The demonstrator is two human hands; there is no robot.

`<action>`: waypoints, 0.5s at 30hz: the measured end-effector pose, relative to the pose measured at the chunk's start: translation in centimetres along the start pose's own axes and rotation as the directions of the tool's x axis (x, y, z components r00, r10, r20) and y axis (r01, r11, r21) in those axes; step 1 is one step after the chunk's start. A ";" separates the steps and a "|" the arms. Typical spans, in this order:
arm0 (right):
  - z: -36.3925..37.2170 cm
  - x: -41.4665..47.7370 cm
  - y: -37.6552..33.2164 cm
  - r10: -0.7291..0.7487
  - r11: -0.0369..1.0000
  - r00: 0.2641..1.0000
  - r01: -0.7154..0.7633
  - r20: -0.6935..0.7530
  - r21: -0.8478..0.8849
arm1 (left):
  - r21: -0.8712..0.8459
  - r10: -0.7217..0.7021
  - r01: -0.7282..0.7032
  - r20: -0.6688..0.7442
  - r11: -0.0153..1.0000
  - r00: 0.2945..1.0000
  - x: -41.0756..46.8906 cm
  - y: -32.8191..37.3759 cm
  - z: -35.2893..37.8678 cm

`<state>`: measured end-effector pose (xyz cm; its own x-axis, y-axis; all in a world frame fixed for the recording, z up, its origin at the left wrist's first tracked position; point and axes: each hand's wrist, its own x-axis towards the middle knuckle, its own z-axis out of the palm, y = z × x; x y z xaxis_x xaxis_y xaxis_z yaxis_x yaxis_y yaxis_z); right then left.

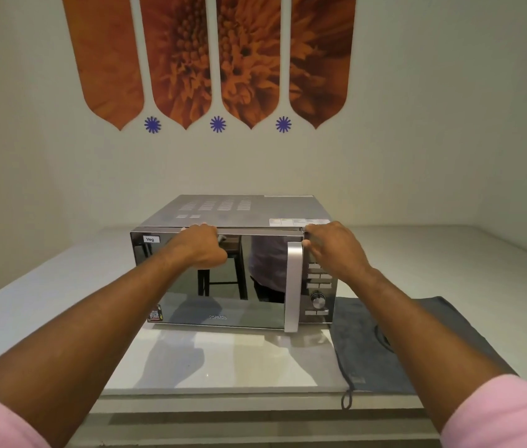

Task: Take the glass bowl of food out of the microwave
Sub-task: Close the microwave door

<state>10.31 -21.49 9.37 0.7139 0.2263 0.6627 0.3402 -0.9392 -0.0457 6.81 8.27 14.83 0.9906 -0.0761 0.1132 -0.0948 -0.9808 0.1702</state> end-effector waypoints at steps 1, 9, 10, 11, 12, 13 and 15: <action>0.0 0.1 -0.1 0.019 1.000 1.000 -0.019 -0.003 0.005 | 0.001 0.001 -0.001 -0.004 1.000 1.000 0.2 0.0 0.1; -0.5 0.7 -1.0 0.179 0.977 0.984 -0.180 0.017 0.117 | 0.030 0.022 -0.022 -0.023 0.999 0.999 1.4 -1.1 0.4; -0.5 0.7 -1.2 0.198 0.971 0.980 -0.198 0.011 0.131 | 0.029 0.024 -0.023 -0.022 0.999 0.999 1.5 -1.1 0.4; -0.5 0.8 -1.4 0.216 0.966 0.976 -0.214 0.001 0.143 | 0.029 0.025 -0.024 -0.021 0.999 0.999 1.6 -1.2 0.5; -0.5 0.8 -1.6 0.234 0.961 0.972 -0.231 -0.006 0.154 | 0.031 0.024 -0.024 -0.018 0.999 1.000 1.6 -1.2 0.5; -0.5 0.9 -1.8 0.251 0.956 0.968 -0.247 -0.008 0.161 | 0.034 0.022 -0.022 -0.016 0.999 1.000 1.7 -1.2 0.5; -0.6 0.9 -2.1 0.280 0.946 0.960 -0.273 -0.014 0.171 | 0.039 0.023 -0.022 -0.014 0.999 1.000 1.8 -1.2 0.5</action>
<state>9.90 -19.41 10.52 0.7720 -0.0492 0.6337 0.2317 -0.9066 -0.3526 8.81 9.24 14.30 0.9868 -0.0958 0.1308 -0.1128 -0.9852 0.1294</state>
